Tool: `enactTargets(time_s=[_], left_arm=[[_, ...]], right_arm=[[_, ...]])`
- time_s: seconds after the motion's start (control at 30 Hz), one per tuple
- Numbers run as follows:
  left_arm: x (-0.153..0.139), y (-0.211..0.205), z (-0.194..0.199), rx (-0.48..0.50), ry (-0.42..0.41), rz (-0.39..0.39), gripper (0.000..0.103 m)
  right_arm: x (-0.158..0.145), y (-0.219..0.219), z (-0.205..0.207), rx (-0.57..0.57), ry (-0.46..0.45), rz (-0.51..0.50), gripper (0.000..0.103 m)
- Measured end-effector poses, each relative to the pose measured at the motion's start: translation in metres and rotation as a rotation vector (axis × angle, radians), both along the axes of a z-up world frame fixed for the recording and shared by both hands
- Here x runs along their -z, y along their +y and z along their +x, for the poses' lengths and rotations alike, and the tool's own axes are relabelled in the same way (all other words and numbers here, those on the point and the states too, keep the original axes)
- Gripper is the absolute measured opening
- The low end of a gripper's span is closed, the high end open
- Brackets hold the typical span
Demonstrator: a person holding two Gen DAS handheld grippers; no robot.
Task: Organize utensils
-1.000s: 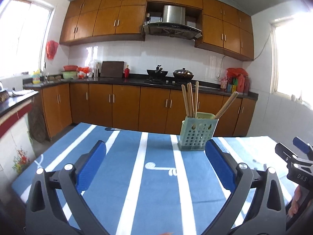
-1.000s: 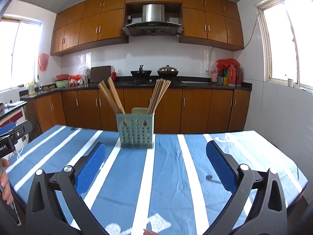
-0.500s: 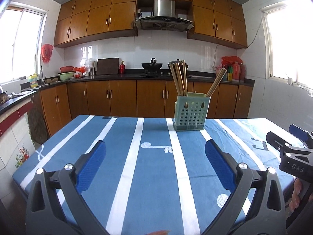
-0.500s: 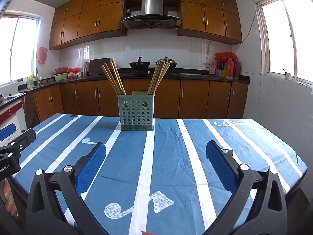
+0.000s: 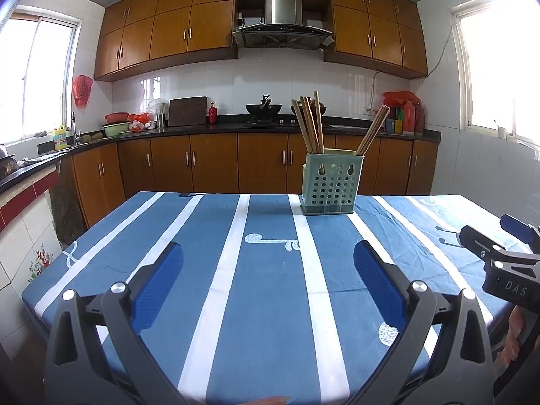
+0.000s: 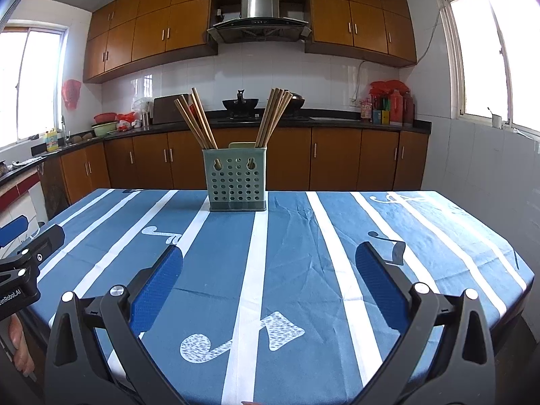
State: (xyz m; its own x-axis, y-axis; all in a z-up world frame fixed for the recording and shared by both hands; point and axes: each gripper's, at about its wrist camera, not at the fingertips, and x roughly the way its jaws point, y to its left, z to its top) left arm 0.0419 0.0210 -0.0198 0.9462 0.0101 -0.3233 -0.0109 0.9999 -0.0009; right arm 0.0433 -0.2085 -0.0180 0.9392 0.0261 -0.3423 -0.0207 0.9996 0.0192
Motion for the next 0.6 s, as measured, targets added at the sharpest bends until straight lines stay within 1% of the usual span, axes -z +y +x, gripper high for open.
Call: enactTargets(time_s=[0.6], left_arm=[[0.0054, -0.0022, 0.005, 0.003, 0.025, -0.006, 0.099]], right_arm=[[0.0073, -0.0055, 0.002, 0.001, 0.031, 0.016, 0.101]])
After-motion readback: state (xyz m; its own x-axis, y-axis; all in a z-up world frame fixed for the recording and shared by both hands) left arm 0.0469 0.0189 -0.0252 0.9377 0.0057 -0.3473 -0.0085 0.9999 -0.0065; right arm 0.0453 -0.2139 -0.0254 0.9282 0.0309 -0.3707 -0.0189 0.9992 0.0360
